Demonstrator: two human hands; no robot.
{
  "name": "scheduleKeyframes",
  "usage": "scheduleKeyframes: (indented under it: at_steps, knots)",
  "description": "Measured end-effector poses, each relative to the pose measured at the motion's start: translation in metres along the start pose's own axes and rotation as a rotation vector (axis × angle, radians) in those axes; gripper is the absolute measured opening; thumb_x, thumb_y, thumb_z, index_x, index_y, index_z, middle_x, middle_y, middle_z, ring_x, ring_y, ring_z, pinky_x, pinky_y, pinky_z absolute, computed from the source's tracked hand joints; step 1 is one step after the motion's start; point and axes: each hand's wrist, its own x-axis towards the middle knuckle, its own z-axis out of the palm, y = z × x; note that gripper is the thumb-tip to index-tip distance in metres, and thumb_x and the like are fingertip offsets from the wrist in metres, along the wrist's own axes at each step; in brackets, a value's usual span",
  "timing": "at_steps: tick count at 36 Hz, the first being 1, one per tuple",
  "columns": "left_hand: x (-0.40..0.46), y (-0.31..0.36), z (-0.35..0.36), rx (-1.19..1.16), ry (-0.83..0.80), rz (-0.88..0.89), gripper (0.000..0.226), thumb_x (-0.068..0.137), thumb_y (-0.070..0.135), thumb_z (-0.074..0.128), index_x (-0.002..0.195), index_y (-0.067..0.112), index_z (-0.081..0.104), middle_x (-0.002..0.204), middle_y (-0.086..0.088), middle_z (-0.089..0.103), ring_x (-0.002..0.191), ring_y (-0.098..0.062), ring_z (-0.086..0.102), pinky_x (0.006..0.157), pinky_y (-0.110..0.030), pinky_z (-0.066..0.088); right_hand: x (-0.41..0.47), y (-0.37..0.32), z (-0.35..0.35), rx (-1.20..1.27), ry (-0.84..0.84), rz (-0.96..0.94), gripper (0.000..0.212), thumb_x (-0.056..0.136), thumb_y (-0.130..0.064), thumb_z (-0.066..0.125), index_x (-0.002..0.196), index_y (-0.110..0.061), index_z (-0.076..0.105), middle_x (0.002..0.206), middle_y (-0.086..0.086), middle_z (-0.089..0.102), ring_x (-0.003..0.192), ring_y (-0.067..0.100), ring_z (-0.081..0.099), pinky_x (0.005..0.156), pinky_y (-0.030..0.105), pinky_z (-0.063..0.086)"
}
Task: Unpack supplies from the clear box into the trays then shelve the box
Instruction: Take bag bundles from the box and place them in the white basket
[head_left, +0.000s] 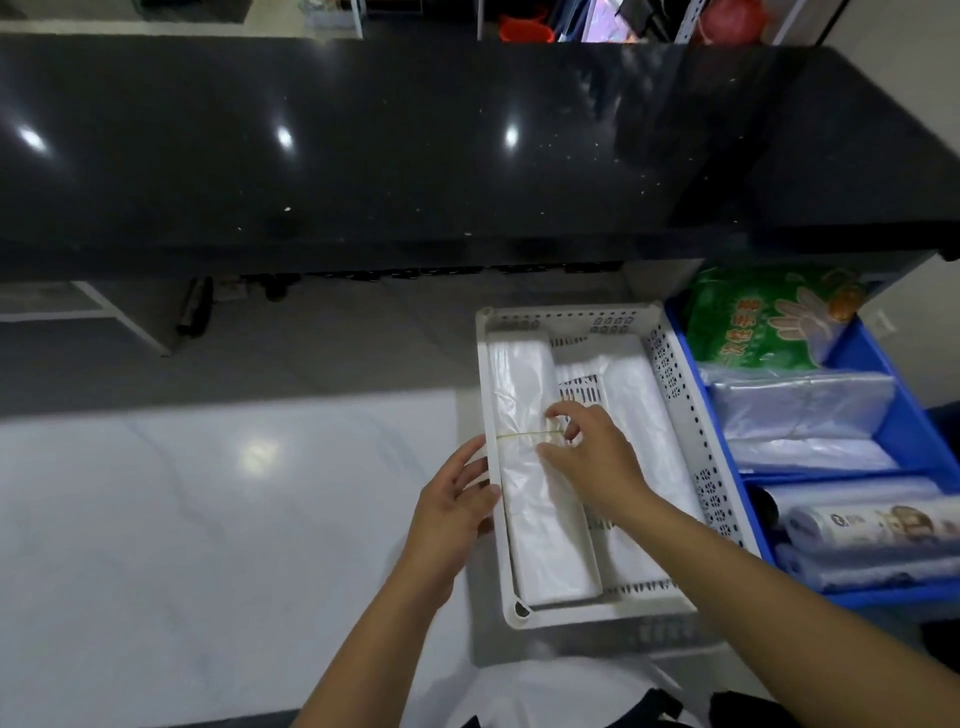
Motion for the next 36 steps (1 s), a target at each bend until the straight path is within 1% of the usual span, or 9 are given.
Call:
scheduleKeyframes:
  at_steps: [5, 10, 15, 19, 20, 22, 24, 30, 36]
  knots:
    - [0.004, -0.003, -0.006, -0.020, -0.051, 0.000, 0.047, 0.095, 0.016, 0.063, 0.133, 0.042, 0.056, 0.122, 0.012, 0.069, 0.107, -0.009, 0.069, 0.080, -0.031, 0.060, -0.004, 0.001, -0.020, 0.050, -0.239, 0.082, 0.066, 0.070, -0.025, 0.088, 0.118, -0.054, 0.053, 0.108, -0.014, 0.046, 0.081, 0.011, 0.062, 0.061, 0.023, 0.056]
    - [0.009, -0.008, -0.012, -0.033, -0.087, 0.000, 0.047, 0.094, 0.018, 0.065, 0.132, 0.043, 0.056, 0.118, 0.017, 0.069, 0.105, -0.005, 0.069, 0.070, -0.022, 0.058, -0.025, 0.004, -0.014, -0.135, -0.273, 0.082, 0.086, 0.073, -0.035, 0.084, 0.139, -0.055, 0.035, 0.119, -0.017, 0.042, 0.093, 0.004, 0.053, 0.072, 0.016, 0.046]
    - [0.013, -0.012, -0.014, -0.022, -0.100, 0.012, 0.050, 0.094, 0.013, 0.063, 0.134, 0.042, 0.056, 0.118, 0.018, 0.069, 0.104, -0.005, 0.069, 0.070, -0.023, 0.058, -0.029, -0.003, -0.002, -0.090, -0.189, 0.098, 0.086, 0.075, -0.028, 0.084, 0.146, -0.042, 0.037, 0.127, -0.010, 0.042, 0.103, 0.008, 0.048, 0.076, 0.010, 0.038]
    - [0.014, -0.012, -0.013, -0.022, -0.084, 0.014, 0.052, 0.095, 0.006, 0.061, 0.135, 0.038, 0.056, 0.116, 0.015, 0.070, 0.102, -0.009, 0.071, 0.072, -0.026, 0.059, -0.032, -0.012, 0.002, -0.129, -0.196, 0.092, 0.087, 0.078, -0.030, 0.081, 0.150, -0.038, 0.033, 0.141, -0.004, 0.037, 0.115, 0.015, 0.049, 0.095, 0.029, 0.046]
    - [0.013, -0.011, -0.012, -0.017, -0.080, 0.015, 0.052, 0.095, 0.006, 0.060, 0.135, 0.038, 0.056, 0.116, 0.015, 0.070, 0.101, -0.009, 0.071, 0.073, -0.028, 0.060, -0.034, -0.014, 0.003, -0.162, -0.197, 0.085, 0.086, 0.079, -0.031, 0.080, 0.150, -0.037, 0.032, 0.148, -0.004, 0.031, 0.125, 0.019, 0.046, 0.103, 0.035, 0.045]
    - [0.011, -0.010, -0.011, -0.006, -0.073, 0.022, 0.050, 0.096, 0.009, 0.061, 0.135, 0.039, 0.056, 0.115, 0.016, 0.070, 0.101, -0.009, 0.071, 0.076, -0.031, 0.061, -0.035, -0.016, 0.004, -0.274, -0.185, 0.048, 0.086, 0.080, -0.038, 0.078, 0.151, -0.036, 0.030, 0.162, -0.007, 0.009, 0.144, 0.024, 0.023, 0.114, 0.044, 0.034]
    - [0.009, -0.009, -0.009, 0.012, -0.058, 0.029, 0.048, 0.096, 0.012, 0.061, 0.136, 0.040, 0.056, 0.116, 0.015, 0.070, 0.102, -0.008, 0.071, 0.079, -0.034, 0.062, -0.033, -0.015, 0.003, -0.427, -0.185, -0.021, 0.086, 0.082, -0.047, 0.073, 0.153, -0.036, 0.025, 0.165, -0.010, -0.006, 0.150, 0.022, 0.003, 0.118, 0.049, 0.022]
    - [-0.004, -0.012, 0.003, 0.098, 0.041, 0.060, 0.042, 0.100, 0.019, 0.056, 0.136, 0.040, 0.053, 0.121, 0.009, 0.068, 0.101, -0.006, 0.070, 0.073, -0.023, 0.059, -0.038, 0.000, 0.003, -0.688, -0.261, -0.161, 0.080, 0.095, -0.063, 0.036, 0.156, -0.032, -0.006, 0.165, -0.006, -0.014, 0.152, 0.021, -0.011, 0.119, 0.055, 0.007]
    - [-0.043, -0.018, 0.023, 0.175, 0.264, 0.094, 0.041, 0.101, 0.030, 0.053, 0.140, 0.043, 0.047, 0.137, 0.005, 0.057, 0.120, -0.013, 0.058, 0.105, -0.037, 0.048, -0.055, 0.009, -0.012, -0.675, -0.293, -0.292, 0.077, 0.096, -0.067, 0.022, 0.154, -0.034, -0.015, 0.161, -0.006, -0.028, 0.149, 0.023, -0.024, 0.121, 0.056, -0.001]
